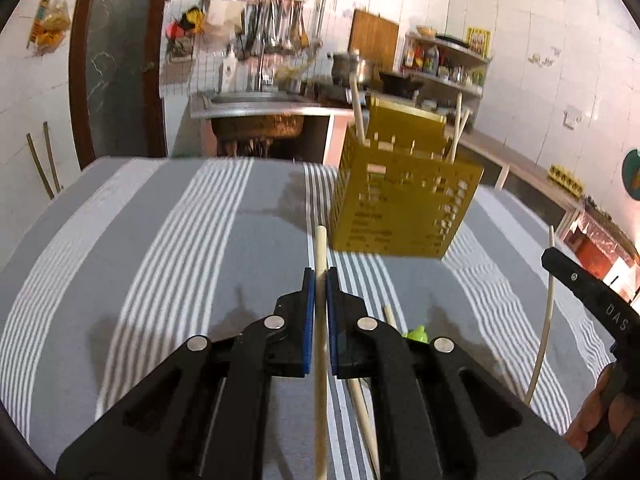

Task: Organize utensils
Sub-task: 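Lift both chopsticks and carry them above the yellow holder with both tools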

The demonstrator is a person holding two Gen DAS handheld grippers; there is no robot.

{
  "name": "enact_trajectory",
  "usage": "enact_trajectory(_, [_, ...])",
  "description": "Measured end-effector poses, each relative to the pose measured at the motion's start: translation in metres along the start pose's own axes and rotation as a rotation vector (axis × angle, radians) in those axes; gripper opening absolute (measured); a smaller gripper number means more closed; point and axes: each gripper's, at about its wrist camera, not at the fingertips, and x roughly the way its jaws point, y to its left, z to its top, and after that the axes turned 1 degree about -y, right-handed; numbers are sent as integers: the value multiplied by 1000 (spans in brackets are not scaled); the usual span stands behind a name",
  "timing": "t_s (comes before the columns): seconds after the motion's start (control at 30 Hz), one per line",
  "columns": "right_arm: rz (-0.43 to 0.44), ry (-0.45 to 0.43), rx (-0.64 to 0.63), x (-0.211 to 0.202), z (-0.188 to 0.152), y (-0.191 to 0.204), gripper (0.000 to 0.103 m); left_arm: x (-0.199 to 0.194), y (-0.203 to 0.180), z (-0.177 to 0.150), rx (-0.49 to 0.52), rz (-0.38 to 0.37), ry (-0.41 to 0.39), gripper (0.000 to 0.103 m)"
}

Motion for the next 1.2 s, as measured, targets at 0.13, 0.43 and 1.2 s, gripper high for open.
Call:
enact_trajectory(0.13, [-3, -78, -25, -18, 5, 7, 6, -21, 1, 6, -2, 12, -88, 4])
enact_trajectory(0.43, [-38, -225, -130, -50, 9, 27, 6, -49, 13, 11, -32, 23, -190, 4])
enact_trajectory(1.2, [-18, -272, -174, -67, -5, 27, 6, -54, 12, -1, 25, 38, -264, 5])
